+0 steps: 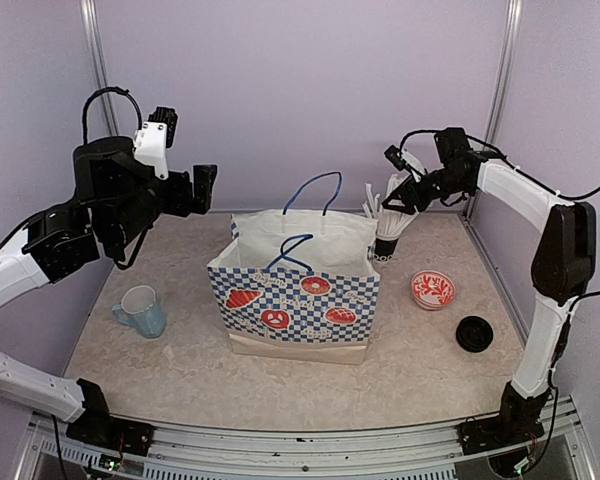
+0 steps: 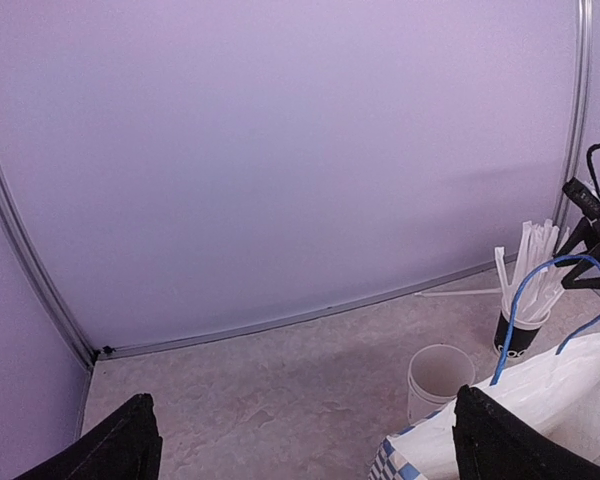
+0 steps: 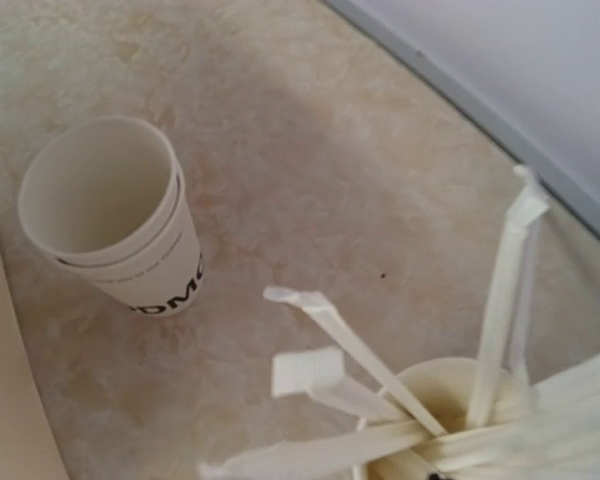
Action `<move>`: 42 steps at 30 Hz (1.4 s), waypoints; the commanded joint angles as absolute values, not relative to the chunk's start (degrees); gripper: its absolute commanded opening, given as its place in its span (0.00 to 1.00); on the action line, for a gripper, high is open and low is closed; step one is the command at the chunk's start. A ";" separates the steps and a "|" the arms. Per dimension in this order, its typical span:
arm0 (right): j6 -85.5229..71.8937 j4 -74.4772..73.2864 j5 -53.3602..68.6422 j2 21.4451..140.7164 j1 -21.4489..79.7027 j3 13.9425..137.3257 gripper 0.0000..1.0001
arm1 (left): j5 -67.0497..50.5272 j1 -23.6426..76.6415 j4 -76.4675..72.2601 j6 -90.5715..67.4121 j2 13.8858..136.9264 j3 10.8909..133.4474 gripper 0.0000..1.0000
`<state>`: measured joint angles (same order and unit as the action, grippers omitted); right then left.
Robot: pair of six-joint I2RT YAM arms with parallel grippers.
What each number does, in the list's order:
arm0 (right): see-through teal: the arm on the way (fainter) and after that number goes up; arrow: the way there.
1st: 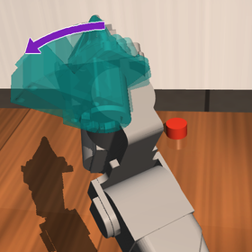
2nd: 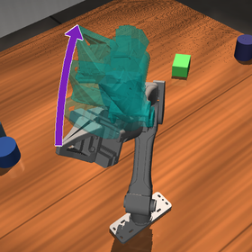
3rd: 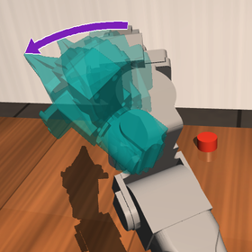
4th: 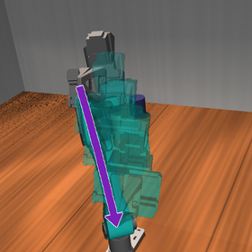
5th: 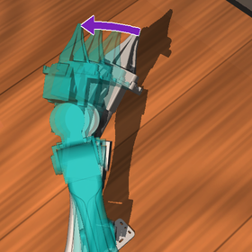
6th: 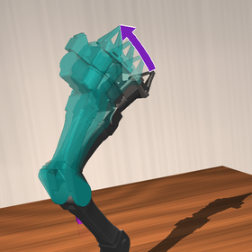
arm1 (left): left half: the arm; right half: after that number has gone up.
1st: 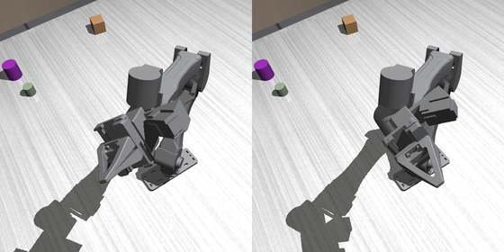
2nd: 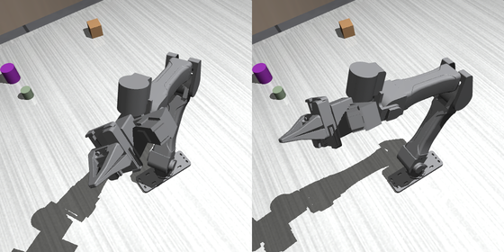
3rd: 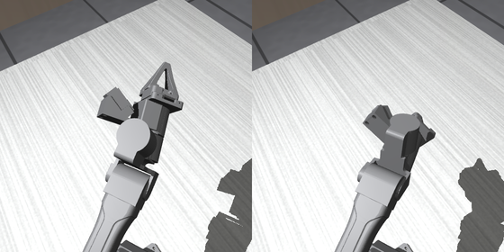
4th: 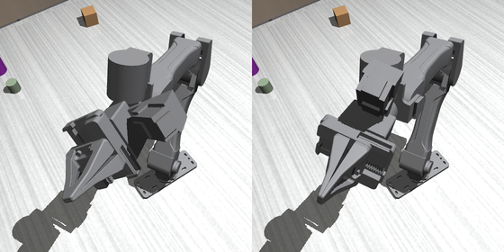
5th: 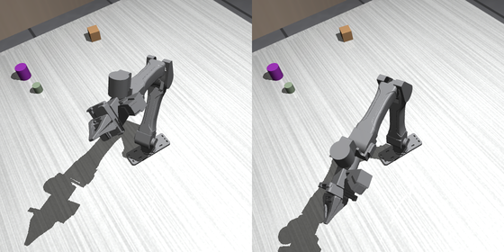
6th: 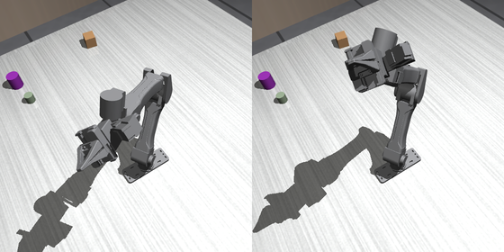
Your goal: Pack the takeout coffee
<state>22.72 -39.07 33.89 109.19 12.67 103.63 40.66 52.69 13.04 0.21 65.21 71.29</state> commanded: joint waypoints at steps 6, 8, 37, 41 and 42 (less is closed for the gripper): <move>21.77 -38.65 37.51 113.51 12.39 107.88 0.50 | 41.13 51.79 10.62 0.26 64.55 69.78 0.99; 22.17 -39.16 38.44 114.09 12.44 108.06 0.47 | 40.97 51.64 10.58 0.26 64.76 69.77 0.99; 23.30 -46.80 39.39 95.37 12.57 109.23 0.00 | 38.28 49.26 8.21 0.26 66.41 69.05 0.99; 24.38 -46.92 46.50 90.44 12.57 109.83 0.00 | 38.22 49.00 8.70 0.25 67.48 69.89 0.99; 24.35 -47.39 48.25 89.81 12.59 110.74 0.00 | 38.29 48.99 9.05 0.26 68.10 70.24 0.99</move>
